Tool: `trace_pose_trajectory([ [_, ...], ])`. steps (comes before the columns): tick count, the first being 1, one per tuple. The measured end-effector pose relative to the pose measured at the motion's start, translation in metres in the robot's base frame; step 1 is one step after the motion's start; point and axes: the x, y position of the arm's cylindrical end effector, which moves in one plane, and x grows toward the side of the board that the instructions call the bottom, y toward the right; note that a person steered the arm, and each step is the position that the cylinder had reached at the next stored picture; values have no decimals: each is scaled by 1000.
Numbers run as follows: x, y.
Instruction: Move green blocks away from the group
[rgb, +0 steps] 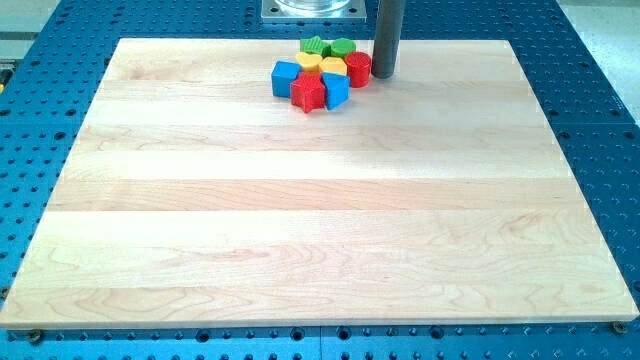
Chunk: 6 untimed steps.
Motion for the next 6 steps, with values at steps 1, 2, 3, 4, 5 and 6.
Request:
trace_pose_trajectory([
  [1, 1, 0],
  [2, -7, -3],
  [3, -43, -25],
  [4, -19, -106],
  [5, -5, -187],
  [6, -33, -173],
])
